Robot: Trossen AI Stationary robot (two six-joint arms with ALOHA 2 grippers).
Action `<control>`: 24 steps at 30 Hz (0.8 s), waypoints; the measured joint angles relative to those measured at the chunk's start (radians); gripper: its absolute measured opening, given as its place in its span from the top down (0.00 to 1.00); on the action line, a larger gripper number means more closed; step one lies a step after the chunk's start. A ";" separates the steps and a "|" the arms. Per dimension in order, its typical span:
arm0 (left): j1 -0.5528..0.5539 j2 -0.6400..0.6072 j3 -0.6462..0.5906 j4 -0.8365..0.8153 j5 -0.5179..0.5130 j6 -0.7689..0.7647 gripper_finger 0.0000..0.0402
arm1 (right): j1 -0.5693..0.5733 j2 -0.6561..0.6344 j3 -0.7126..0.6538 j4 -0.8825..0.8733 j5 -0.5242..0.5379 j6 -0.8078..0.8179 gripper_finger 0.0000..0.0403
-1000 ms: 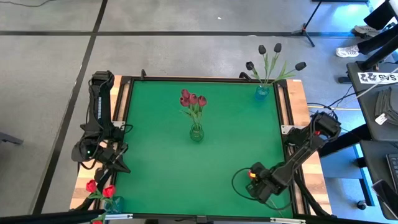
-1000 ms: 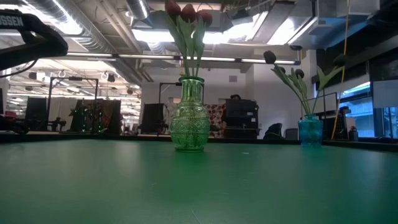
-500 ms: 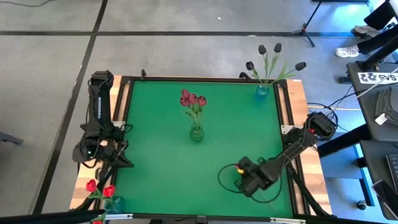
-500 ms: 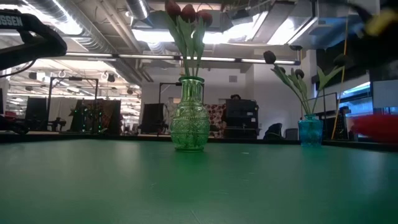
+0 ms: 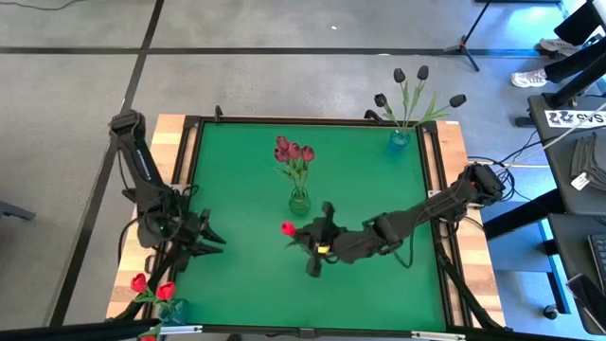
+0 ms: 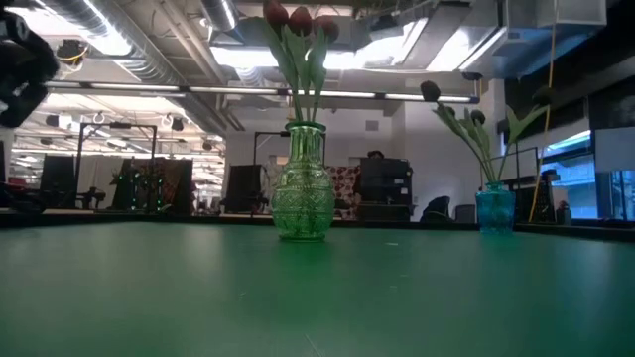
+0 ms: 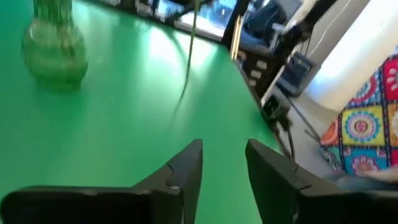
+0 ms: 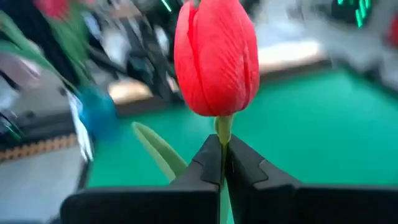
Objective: Sort flowers into vase by color
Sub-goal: Put the red flower into the bottom left blue vase
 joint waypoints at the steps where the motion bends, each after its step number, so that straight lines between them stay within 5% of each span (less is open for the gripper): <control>1: 0.022 0.003 0.000 0.039 0.008 0.036 0.69 | 0.000 0.000 0.000 0.078 0.000 -0.066 0.99; 14: 0.221 0.184 0.000 0.436 0.167 0.331 0.66 | 0.010 0.057 0.000 0.589 -0.096 -0.383 0.98; 24: 0.415 0.291 0.000 0.725 0.393 0.502 0.66 | -0.053 0.142 0.000 0.697 -0.122 -0.325 0.98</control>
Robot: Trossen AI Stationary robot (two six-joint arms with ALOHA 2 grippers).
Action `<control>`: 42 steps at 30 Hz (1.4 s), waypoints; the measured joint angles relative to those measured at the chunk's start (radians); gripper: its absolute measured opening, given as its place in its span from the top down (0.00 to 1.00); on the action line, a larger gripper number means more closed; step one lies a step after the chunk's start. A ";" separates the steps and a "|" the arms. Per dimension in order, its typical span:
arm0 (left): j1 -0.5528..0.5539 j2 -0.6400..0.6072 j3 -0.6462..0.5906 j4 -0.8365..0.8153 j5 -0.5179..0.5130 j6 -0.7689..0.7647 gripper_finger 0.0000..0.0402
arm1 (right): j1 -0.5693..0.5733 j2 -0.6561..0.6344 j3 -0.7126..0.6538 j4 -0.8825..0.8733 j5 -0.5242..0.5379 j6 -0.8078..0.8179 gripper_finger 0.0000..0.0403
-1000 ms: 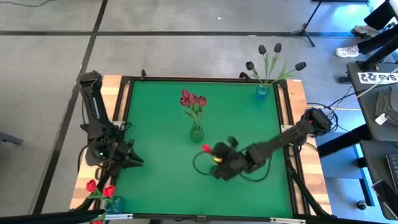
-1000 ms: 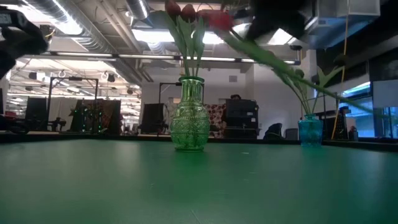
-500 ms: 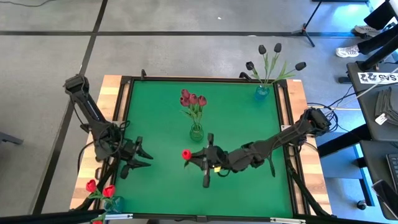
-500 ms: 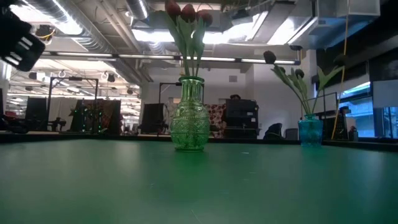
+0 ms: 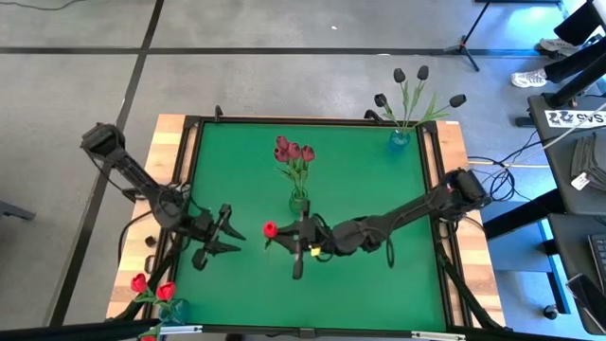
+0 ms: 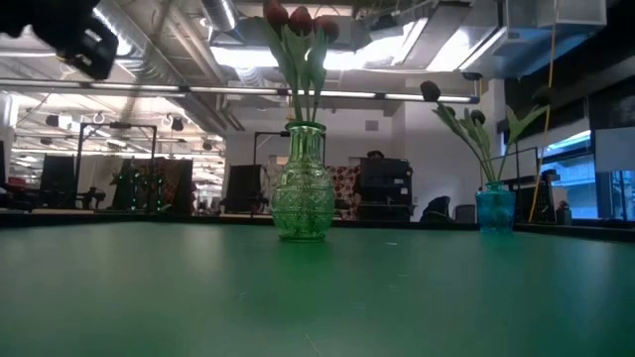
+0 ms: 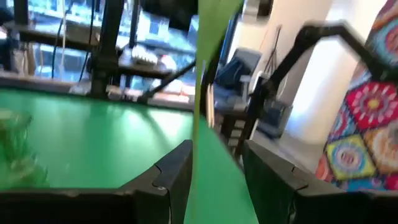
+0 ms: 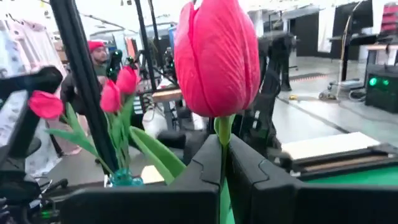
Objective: Sort flowers into vase by color
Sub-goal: Put the red flower into the bottom left blue vase
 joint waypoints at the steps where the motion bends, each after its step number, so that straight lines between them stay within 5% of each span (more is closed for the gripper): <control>1: 0.023 0.004 0.000 0.032 0.026 0.006 0.66 | -0.010 0.009 0.000 0.001 -0.007 0.008 0.98; 12: 0.209 0.081 0.012 0.091 0.256 -0.022 0.60 | -0.076 0.055 0.000 0.081 -0.150 0.017 0.98; 19: 0.233 0.245 0.114 0.121 0.211 0.059 0.50 | -0.076 0.072 0.000 0.086 -0.139 -0.008 0.98; 27: 0.230 0.301 0.147 0.246 0.196 0.057 0.53 | -0.075 0.082 0.000 0.058 -0.076 -0.009 0.98; 33: 0.232 0.301 0.147 0.236 0.157 0.056 0.62 | -0.075 0.082 0.000 0.057 -0.050 -0.009 0.98; 42: 0.225 0.301 0.146 0.241 0.071 0.034 0.97 | -0.076 0.082 0.000 0.053 -0.061 -0.004 0.97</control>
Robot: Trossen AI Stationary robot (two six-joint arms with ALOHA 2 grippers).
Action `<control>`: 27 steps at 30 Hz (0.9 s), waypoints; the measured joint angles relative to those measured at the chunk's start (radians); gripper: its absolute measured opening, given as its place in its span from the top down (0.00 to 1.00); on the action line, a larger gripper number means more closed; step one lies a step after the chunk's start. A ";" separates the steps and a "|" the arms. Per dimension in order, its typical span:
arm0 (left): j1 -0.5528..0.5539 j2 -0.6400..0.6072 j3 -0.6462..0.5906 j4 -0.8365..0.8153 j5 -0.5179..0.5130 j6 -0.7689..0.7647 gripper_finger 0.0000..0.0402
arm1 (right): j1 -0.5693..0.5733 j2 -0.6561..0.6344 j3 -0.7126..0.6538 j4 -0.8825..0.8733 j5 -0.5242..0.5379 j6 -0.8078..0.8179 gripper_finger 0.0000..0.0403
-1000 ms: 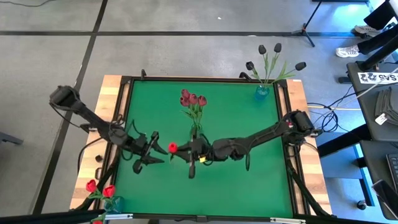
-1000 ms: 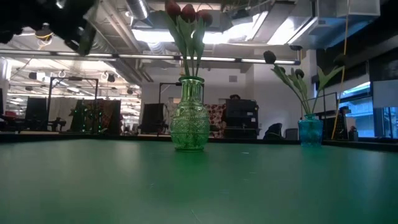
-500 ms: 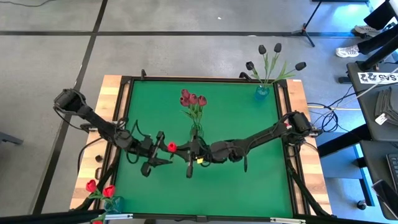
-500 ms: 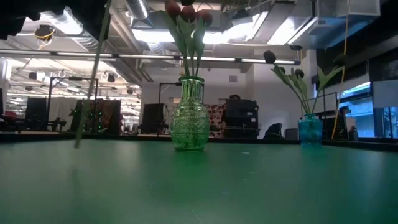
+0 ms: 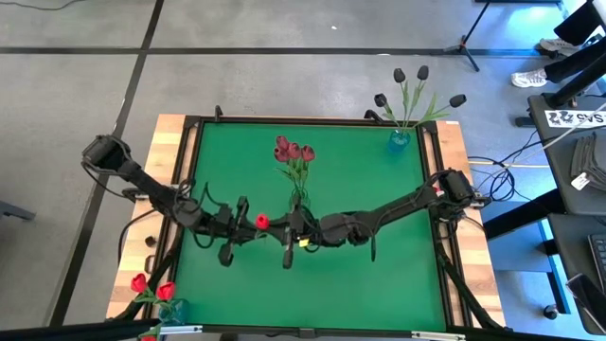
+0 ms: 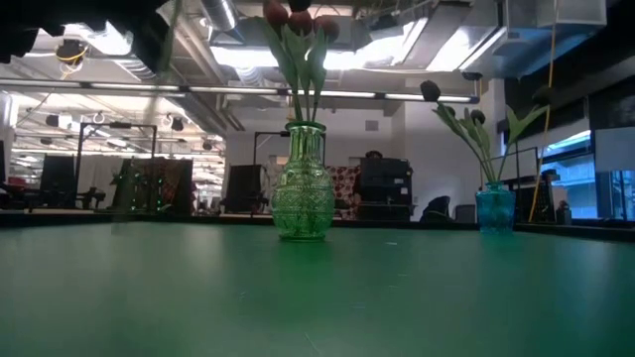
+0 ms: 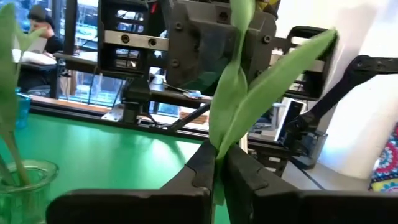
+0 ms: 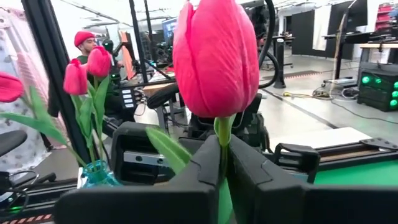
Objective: Sort flowers into vase by color
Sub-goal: Put the red flower into the bottom left blue vase
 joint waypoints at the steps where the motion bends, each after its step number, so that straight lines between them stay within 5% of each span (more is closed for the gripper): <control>1: -0.007 0.000 0.000 0.004 0.001 0.001 0.97 | 0.001 0.000 0.000 0.000 -0.002 0.000 0.95; 8: -0.100 -0.045 0.000 -0.003 0.028 0.041 0.99 | 0.006 -0.009 0.007 0.000 -0.048 0.012 0.66; 15: -0.234 -0.373 0.000 -0.276 0.031 0.102 0.99 | 0.049 -0.013 0.086 -0.001 -0.017 -0.066 0.39; 19: -0.336 -0.581 0.000 -0.447 0.023 0.083 0.99 | 0.111 -0.027 0.141 -0.037 0.073 -0.224 0.36; 27: -0.550 -0.853 0.000 -0.520 0.013 0.064 0.99 | 0.205 -0.049 0.210 -0.128 0.335 -0.357 0.41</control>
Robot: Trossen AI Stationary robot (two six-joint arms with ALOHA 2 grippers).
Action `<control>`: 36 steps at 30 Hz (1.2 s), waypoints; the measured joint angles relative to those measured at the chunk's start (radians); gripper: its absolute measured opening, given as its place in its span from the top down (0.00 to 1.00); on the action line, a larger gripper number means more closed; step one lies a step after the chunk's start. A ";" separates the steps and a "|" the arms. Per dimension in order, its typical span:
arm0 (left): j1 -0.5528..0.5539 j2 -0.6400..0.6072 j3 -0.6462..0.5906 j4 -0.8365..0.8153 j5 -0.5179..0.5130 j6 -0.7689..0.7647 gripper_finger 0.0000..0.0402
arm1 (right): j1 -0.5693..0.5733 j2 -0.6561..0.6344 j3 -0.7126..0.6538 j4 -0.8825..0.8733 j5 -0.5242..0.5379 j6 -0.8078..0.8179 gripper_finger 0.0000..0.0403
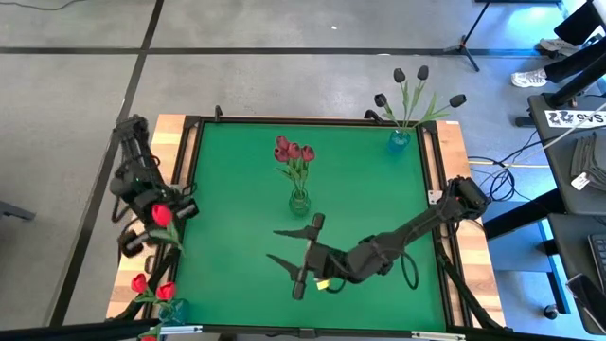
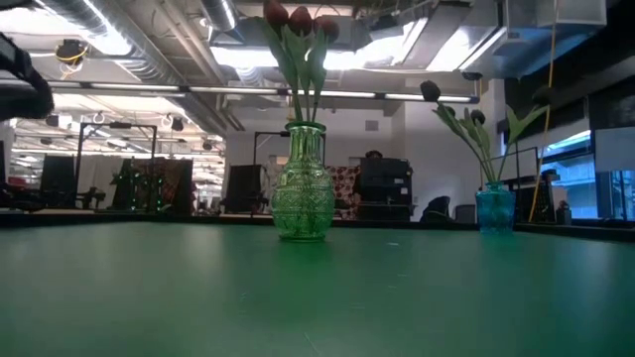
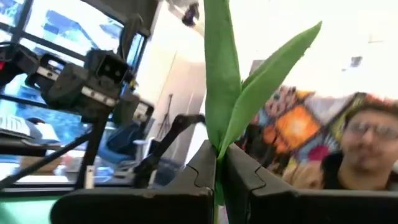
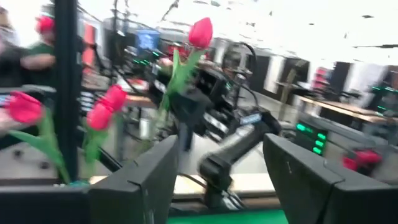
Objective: Sort flowers into vase by color
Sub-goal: Put the red flower into the bottom left blue vase
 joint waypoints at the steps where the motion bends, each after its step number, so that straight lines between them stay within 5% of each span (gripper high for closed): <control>1: -0.016 -0.021 0.000 0.000 -0.020 -0.012 0.99 | 0.006 0.002 -0.001 -0.006 0.023 -0.001 0.42; 6: -0.077 -0.110 0.000 0.035 -0.017 -0.092 0.99 | 0.006 0.002 -0.002 -0.022 0.071 0.035 0.46; 12: -0.117 -0.085 0.000 0.151 0.171 -0.120 0.99 | 0.006 0.002 -0.004 -0.027 0.115 0.046 0.49; 18: -0.135 -0.070 0.000 0.190 0.212 -0.094 0.99 | 0.005 0.002 -0.004 -0.028 0.141 0.070 0.50; 36: -0.165 0.306 0.000 0.314 0.265 -0.117 0.98 | -0.030 0.002 -0.004 -0.027 0.183 0.084 0.51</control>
